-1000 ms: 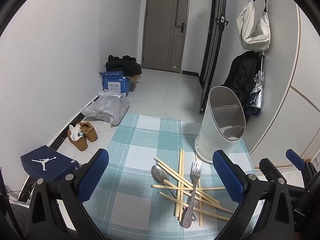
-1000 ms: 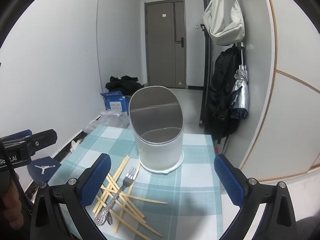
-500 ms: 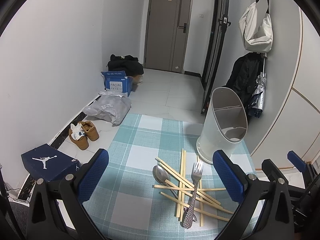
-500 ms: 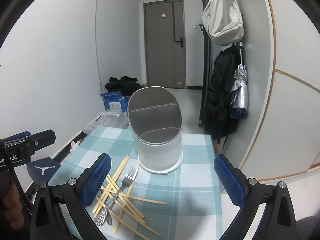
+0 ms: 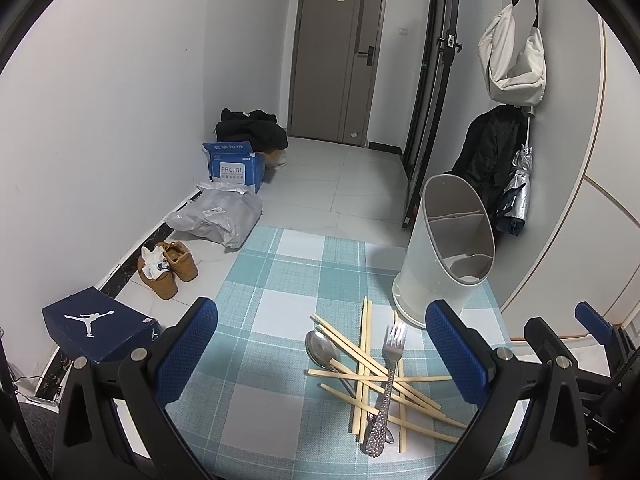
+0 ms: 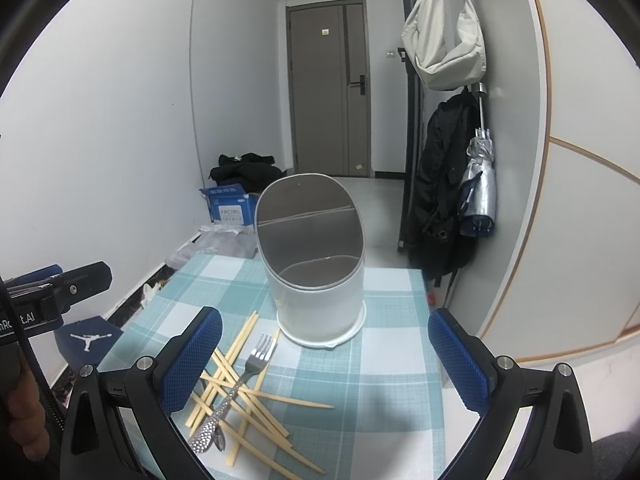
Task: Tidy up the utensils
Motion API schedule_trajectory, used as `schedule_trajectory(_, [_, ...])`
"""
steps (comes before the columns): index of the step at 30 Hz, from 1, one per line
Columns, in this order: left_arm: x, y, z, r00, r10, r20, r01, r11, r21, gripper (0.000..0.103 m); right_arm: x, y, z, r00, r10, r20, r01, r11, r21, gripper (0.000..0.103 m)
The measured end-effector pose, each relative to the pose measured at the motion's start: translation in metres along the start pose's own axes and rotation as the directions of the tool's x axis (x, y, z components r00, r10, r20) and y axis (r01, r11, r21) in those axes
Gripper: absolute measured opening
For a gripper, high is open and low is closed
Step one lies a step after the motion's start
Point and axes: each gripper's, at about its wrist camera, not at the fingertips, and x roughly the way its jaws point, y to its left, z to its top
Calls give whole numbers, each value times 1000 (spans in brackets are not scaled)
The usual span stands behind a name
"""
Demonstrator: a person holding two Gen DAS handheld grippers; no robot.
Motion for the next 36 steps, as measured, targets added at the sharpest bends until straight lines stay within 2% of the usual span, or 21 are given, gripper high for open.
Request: schedule_trajectory(36, [4, 3, 0, 1000, 15, -16, -15, 1000, -7, 102, 2, -1, -1, 1000, -6, -11, 6, 1000, 18, 103])
